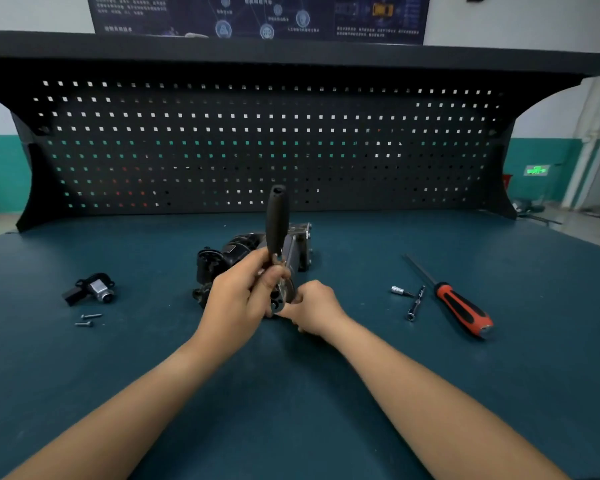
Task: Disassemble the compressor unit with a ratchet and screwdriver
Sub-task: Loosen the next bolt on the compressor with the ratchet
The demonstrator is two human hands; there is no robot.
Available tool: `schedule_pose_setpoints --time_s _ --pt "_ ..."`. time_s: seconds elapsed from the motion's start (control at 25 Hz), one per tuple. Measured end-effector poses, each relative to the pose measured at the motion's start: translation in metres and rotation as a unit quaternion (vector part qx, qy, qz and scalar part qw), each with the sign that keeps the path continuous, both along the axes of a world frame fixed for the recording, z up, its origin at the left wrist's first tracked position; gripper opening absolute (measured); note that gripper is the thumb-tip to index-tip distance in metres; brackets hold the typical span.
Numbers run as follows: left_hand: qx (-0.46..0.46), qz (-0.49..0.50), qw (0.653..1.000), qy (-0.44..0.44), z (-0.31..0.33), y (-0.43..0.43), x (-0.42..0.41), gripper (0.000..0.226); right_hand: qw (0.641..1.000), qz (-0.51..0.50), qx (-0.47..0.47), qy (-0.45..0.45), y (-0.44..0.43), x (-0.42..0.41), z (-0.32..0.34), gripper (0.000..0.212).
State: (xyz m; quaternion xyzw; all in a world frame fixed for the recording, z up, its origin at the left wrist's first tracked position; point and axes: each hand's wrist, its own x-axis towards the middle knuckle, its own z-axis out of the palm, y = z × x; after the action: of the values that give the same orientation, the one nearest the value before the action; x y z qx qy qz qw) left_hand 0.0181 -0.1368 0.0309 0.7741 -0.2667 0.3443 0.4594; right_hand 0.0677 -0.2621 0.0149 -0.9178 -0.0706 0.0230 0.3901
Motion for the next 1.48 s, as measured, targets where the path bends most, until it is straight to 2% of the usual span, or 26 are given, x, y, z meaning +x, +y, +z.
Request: schedule_pose_setpoints --time_s 0.08,0.16,0.24,0.32,0.4,0.52,0.56,0.6,0.64,0.68,0.72,0.76,0.8,0.84,0.88,0.96,1.0,1.08,1.2,1.28,1.32,1.36,1.4,1.44,1.48 --pt "-0.007 0.004 1.0 0.016 0.007 0.003 0.01 0.013 0.975 0.014 0.15 0.162 -0.005 0.005 0.012 0.026" --pt "-0.018 -0.016 0.999 0.022 0.006 0.006 0.015 0.013 0.925 0.021 0.285 0.25 -0.013 0.002 0.014 0.029" --pt "-0.031 -0.044 0.998 0.025 0.0 0.009 0.014 0.013 0.87 0.044 0.404 0.278 -0.019 -0.003 0.007 0.039" --pt "-0.051 -0.059 0.996 0.037 -0.006 0.009 0.013 0.012 0.83 0.102 0.467 0.288 -0.018 -0.008 0.002 0.041" --pt "-0.068 -0.05 0.995 0.055 -0.008 0.007 0.012 0.01 0.81 0.137 0.493 0.286 -0.012 -0.013 0.002 0.035" --pt "-0.091 -0.029 0.992 0.079 -0.006 0.004 0.009 0.012 0.799 0.131 0.517 0.278 -0.001 -0.016 0.004 0.024" --pt "-0.057 -0.016 0.996 0.066 -0.004 0.003 0.007 0.011 0.802 0.119 0.517 0.275 0.001 -0.016 0.004 0.023" --pt "0.024 0.017 0.999 0.019 0.0 0.001 0.005 0.012 0.807 0.104 0.516 0.269 0.002 -0.015 0.003 0.022" --pt "0.138 0.058 0.987 -0.057 0.004 -0.001 0.005 0.015 0.808 0.087 0.519 0.265 0.003 -0.014 0.002 0.022" --pt "0.246 0.087 0.955 -0.14 0.005 -0.003 0.007 0.017 0.804 0.072 0.528 0.264 0.004 -0.013 0.0 0.024" --pt "0.314 0.108 0.922 -0.198 0.003 -0.004 0.01 0.017 0.801 0.064 0.535 0.262 0.004 -0.012 -0.001 0.025" --pt "0.324 0.115 0.917 -0.2 0.002 -0.005 0.012 0.015 0.803 0.06 0.534 0.256 0.004 -0.01 -0.002 0.025" --pt "0.273 0.109 0.945 -0.144 0.003 -0.005 0.009 0.011 0.81 0.06 0.526 0.253 0.004 -0.011 -0.003 0.023" --pt "0.173 0.095 0.978 -0.065 0.003 -0.002 0.008 0.004 0.815 0.062 0.517 0.254 0.004 -0.012 -0.003 0.022" --pt "0.047 0.072 0.996 0.016 -0.001 0.004 0.009 0.008 0.815 0.069 0.512 0.263 0.004 -0.014 -0.002 0.022" --pt "-0.132 0.061 0.983 0.114 -0.01 0.013 0.013 0.02 0.802 0.093 0.52 0.28 0.004 -0.016 -0.001 0.025" --pt "-0.173 0.062 0.973 0.142 -0.012 0.015 0.014 0.021 0.795 0.099 0.529 0.28 0.005 -0.017 -0.001 0.025" --pt "-0.2 0.051 0.966 0.156 -0.013 0.014 0.015 0.02 0.795 0.09 0.538 0.268 0.007 -0.018 -0.001 0.023" --pt "-0.129 0.044 0.984 0.117 -0.011 0.012 0.016 0.017 0.8 0.068 0.54 0.251 0.008 -0.019 -0.001 0.02" --pt "-0.027 0.046 0.996 0.067 -0.005 0.009 0.011 0.015 0.804 0.06 0.539 0.245 0.009 -0.018 -0.001 0.019" --pt "0.057 0.064 0.996 0.008 -0.002 0.007 0.009 0.011 0.809 0.059 0.533 0.239 0.009 -0.017 -0.002 0.02" --pt "0.16 0.093 0.98 -0.07 0.0 0.005 0.008 0.007 0.815 0.06 0.528 0.233 0.009 -0.016 -0.003 0.021" --pt "0.252 0.112 0.95 -0.148 -0.001 0.003 0.009 0.009 0.817 0.062 0.525 0.228 0.01 -0.015 -0.003 0.022" --pt "0.3 0.117 0.926 -0.195 -0.003 0.002 0.012 0.013 0.818 0.065 0.525 0.226 0.01 -0.013 -0.004 0.023" --pt "0.293 0.113 0.93 -0.191 -0.003 0.001 0.012 0.013 0.819 0.067 0.523 0.228 0.01 -0.013 -0.004 0.023"
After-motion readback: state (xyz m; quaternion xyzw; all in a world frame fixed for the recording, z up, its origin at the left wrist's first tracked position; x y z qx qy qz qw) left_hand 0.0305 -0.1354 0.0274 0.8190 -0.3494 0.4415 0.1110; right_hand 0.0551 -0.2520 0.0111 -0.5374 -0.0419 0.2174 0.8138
